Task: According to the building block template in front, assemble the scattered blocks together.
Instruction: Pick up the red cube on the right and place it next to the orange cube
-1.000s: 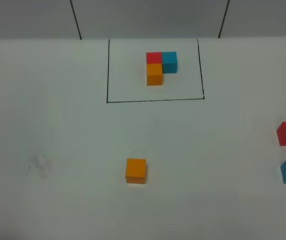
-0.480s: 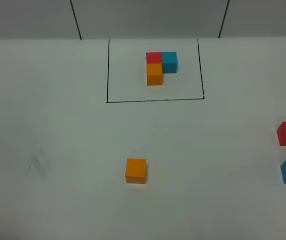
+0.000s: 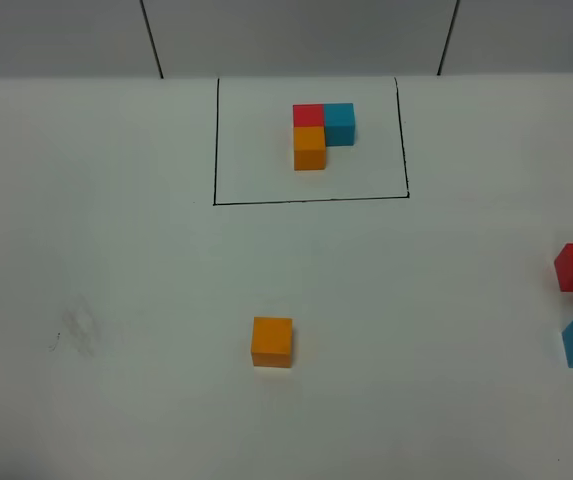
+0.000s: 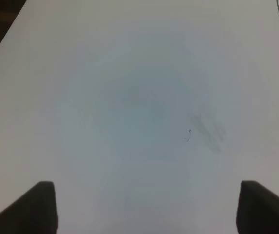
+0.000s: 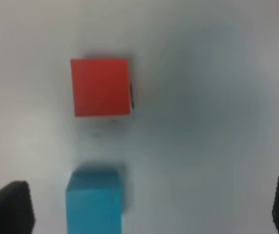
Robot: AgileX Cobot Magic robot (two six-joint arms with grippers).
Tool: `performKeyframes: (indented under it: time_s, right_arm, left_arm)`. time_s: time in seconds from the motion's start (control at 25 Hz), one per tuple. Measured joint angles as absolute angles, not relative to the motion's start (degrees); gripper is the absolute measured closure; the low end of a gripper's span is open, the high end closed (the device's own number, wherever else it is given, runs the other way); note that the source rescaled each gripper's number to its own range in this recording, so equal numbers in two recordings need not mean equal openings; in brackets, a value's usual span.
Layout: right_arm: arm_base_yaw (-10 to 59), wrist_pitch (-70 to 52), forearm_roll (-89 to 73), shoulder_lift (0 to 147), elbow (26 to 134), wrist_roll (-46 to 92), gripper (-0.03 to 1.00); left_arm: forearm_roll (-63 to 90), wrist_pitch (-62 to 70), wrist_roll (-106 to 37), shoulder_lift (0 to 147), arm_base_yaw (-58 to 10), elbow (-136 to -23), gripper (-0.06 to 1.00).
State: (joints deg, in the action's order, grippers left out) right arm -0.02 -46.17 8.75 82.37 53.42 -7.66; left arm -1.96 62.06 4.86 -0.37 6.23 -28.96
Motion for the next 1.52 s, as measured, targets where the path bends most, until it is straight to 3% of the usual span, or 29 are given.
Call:
performKeyframes:
  time_s: [1.2,1.36,1.48,1.52]
  right_arm:
    - [-0.02,-26.02,6.66,105.64,53.6,-6.1,-0.01]
    - [-0.02,-25.38,6.6,107.0,53.6,-6.1,0.16]
    - [-0.13,-24.95,6.46,108.35,53.66,-6.1,0.45]
    - [-0.13,-24.54,6.28,108.47,53.75,-6.1,0.6]
  left_arm:
    - [-1.96,62.06,4.86,-0.37,6.23,-28.96,0.26]
    - [-1.96,62.06,4.86,-0.37,6.23,-28.96,0.26]
    - [-1.96,62.06,4.86,-0.37,6.23,-28.96,0.26]
    - [-1.96,62.06,4.86,-0.37,6.23,-28.96,0.26]
